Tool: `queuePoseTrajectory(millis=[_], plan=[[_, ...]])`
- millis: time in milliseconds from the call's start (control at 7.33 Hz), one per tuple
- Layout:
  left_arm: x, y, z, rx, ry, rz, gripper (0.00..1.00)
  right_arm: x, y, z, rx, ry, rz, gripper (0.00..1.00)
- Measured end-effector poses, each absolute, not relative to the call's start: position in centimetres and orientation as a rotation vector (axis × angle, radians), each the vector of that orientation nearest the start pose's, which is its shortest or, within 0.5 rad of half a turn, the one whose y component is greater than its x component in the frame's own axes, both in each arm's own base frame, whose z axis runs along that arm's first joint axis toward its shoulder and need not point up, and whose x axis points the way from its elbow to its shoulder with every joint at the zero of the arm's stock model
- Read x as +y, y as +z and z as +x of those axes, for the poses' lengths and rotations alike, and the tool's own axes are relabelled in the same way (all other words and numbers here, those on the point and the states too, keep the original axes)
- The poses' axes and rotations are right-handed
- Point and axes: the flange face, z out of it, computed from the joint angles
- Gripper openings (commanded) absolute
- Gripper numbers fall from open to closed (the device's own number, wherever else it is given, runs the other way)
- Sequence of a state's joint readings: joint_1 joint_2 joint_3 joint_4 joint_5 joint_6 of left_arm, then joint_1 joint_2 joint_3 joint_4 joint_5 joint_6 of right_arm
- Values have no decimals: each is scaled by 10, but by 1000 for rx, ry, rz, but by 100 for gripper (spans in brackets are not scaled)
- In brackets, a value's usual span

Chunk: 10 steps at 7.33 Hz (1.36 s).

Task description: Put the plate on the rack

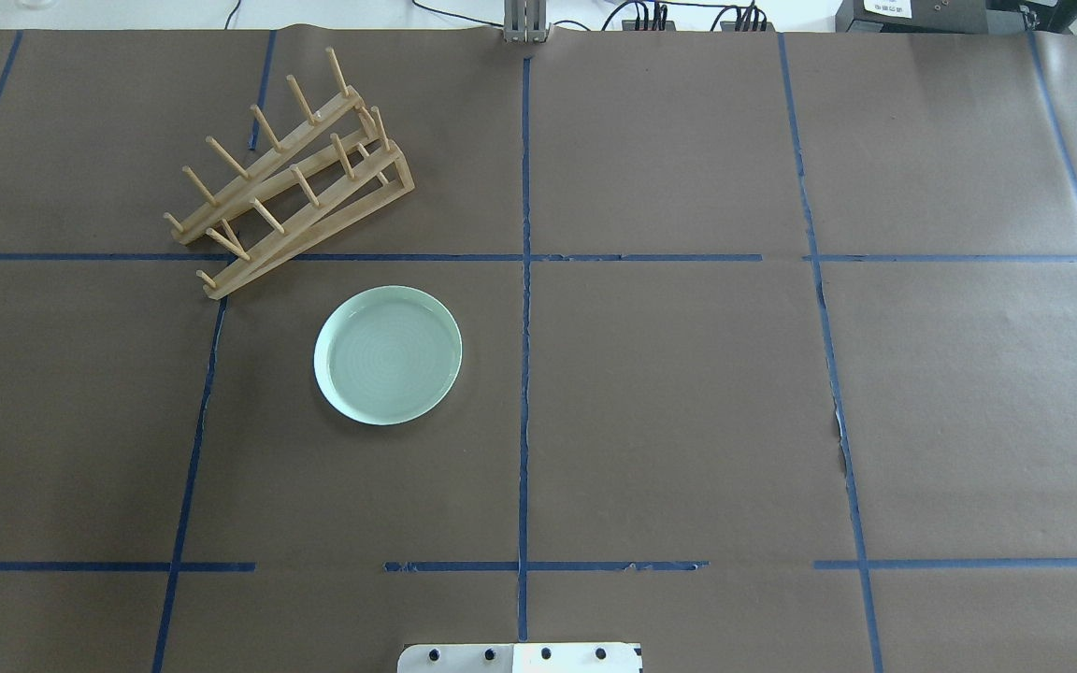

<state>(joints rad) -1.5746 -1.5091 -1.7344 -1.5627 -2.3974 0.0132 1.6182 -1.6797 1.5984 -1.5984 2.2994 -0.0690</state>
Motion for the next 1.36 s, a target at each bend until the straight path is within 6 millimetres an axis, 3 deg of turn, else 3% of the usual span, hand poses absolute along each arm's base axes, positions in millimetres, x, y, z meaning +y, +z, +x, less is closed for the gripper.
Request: queuePoseTrajectory(millis=[1091, 1227, 1364], plan=[[-466, 599, -62, 821, 42, 104, 100, -432, 702, 87, -733, 19, -63, 100], [-467, 594, -62, 821, 33, 109, 100, -432, 702, 87, -733, 19, -63, 100], [-468, 575, -61, 826, -4, 119, 100, -432, 702, 87, -733, 19, -63, 100]])
